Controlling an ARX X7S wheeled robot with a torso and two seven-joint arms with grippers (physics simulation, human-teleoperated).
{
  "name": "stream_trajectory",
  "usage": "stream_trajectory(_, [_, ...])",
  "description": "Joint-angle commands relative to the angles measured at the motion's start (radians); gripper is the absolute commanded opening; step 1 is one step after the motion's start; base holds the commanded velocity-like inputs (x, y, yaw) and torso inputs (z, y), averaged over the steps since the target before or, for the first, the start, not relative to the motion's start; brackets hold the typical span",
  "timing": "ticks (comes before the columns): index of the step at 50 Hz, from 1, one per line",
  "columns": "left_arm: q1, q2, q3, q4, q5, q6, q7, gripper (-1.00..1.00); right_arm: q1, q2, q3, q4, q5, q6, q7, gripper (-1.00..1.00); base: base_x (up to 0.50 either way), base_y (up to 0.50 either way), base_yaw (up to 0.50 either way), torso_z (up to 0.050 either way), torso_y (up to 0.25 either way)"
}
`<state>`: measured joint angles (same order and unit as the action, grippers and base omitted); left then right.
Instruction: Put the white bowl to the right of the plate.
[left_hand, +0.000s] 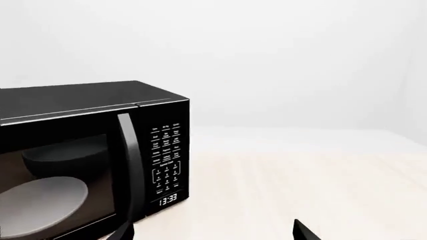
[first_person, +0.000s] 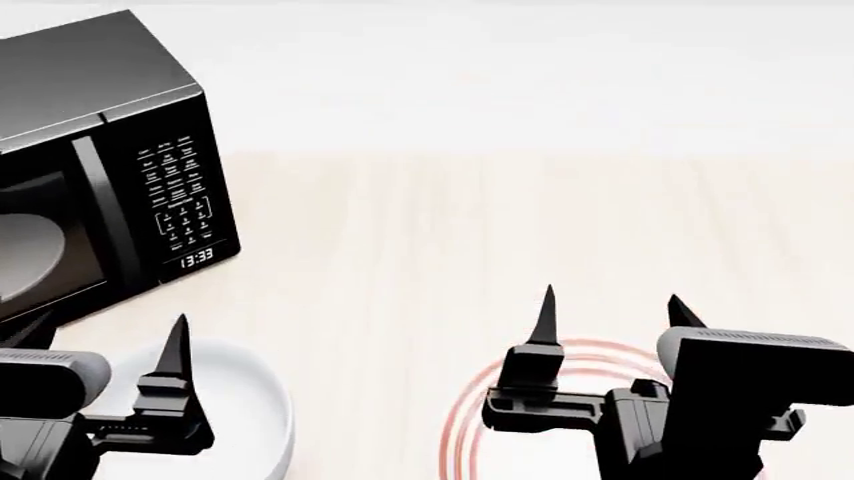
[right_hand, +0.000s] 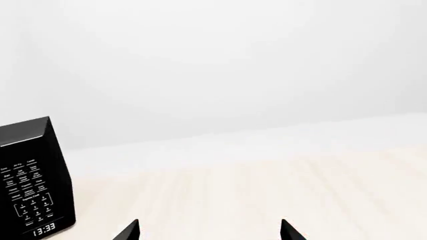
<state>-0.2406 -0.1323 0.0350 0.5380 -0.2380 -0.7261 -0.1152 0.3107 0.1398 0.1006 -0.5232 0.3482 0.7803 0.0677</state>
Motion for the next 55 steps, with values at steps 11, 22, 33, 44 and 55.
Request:
stream_trajectory(11, [-0.004,-0.014,0.002,-0.007,-0.022,0.008,-0.015,1.0,0.01,0.011,-0.004,0.008,0.026,0.002,0.013,1.0,0.5,0.01,0.0,0.0,0.0])
stream_trajectory(22, [0.008,-0.036,-0.028,-0.042,-0.021,0.042,-0.023,1.0,0.133,0.024,-0.089,0.058,-0.111,0.195,0.2,1.0,0.18,0.0,0.0,0.0,0.0])
stream_trajectory(33, [0.059,-0.067,-0.101,-0.073,-0.024,0.106,-0.03,1.0,0.225,0.024,-0.132,0.036,-0.039,0.303,0.144,1.0,0.0,0.0,0.0,0.0,0.001])
stream_trajectory(44, [0.154,-0.089,-0.179,-0.097,0.061,0.204,-0.121,1.0,0.33,-0.017,-0.137,0.01,0.043,0.372,0.102,1.0,0.0,0.0,0.0,0.0,0.0])
stream_trajectory(55, [0.188,-0.084,-0.257,-0.123,0.041,0.235,-0.153,1.0,0.445,-0.106,-0.054,-0.016,0.109,0.629,0.208,1.0,0.0,0.0,0.0,0.0,0.0])
